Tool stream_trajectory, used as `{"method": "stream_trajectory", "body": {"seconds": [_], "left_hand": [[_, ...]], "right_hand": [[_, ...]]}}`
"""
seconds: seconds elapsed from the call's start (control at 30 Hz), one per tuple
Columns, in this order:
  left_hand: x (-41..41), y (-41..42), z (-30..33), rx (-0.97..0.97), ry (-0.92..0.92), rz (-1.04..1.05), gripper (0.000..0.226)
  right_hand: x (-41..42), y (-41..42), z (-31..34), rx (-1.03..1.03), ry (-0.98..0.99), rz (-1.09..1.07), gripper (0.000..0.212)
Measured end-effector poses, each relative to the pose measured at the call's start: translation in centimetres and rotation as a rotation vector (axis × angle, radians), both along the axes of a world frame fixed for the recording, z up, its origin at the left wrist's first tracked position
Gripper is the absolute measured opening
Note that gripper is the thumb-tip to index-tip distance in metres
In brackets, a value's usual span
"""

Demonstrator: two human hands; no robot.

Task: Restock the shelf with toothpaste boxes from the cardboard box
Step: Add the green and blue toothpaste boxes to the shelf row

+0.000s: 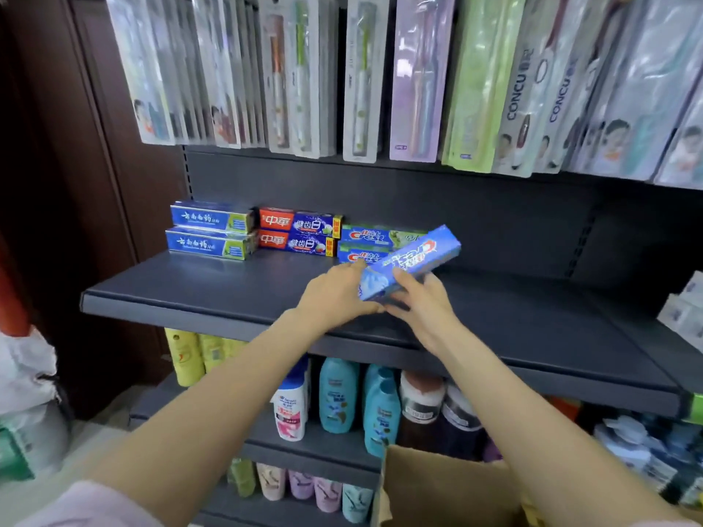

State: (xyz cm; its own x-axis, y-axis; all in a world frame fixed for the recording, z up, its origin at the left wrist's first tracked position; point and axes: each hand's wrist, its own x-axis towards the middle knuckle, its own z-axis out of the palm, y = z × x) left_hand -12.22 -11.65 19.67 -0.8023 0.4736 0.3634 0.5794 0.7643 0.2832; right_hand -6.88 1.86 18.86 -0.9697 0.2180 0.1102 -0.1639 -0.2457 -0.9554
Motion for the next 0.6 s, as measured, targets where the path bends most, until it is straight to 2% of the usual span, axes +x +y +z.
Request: {"method": "stream_trajectory", "body": {"seconds": [0.07, 0.1, 0.17, 0.23, 0.27, 0.33, 0.47, 0.6], "left_hand": [[-2.1, -0.1, 0.6, 0.019, -0.059, -0.05, 0.077], [-3.4, -0.2, 0.8, 0.017, -0.058, -0.063, 0.083], [-6.1, -0.7, 1.3, 0.062, -0.029, -0.056, 0.094], [-9.0, -1.2, 1.8, 0.175, 0.033, -0.02, 0.094], [-10.4, -1.2, 2.0, 0.207, 0.073, -0.012, 0.092], [-12.9, -0.8, 2.4, 0.187, 0.144, -0.021, 0.091], [-16.5, 0.5, 2.4, -0.009, 0.235, -0.04, 0.089], [-19.0, 1.6, 0.9, -0.288, 0.238, -0.051, 0.072]], "right_hand": [[-2.4, 0.4, 1.3, 0.108, -0.016, -0.087, 0.024], [-3.8, 0.9, 2.0, 0.246, -0.027, -0.153, 0.027], [-6.6, 2.4, 3.4, 0.719, -0.05, -0.289, 0.045], [-9.0, 3.2, 4.8, 1.238, -0.1, -0.363, 0.054], [-10.1, 3.4, 5.3, 1.438, -0.131, -0.393, 0.055], [-12.3, 4.0, 5.9, 1.684, -0.137, -0.433, 0.059], [-16.7, 4.9, 4.7, 1.814, -0.011, -0.372, 0.057], [-18.8, 5.0, 1.2, 1.755, -0.089, -0.394, 0.055]]}}
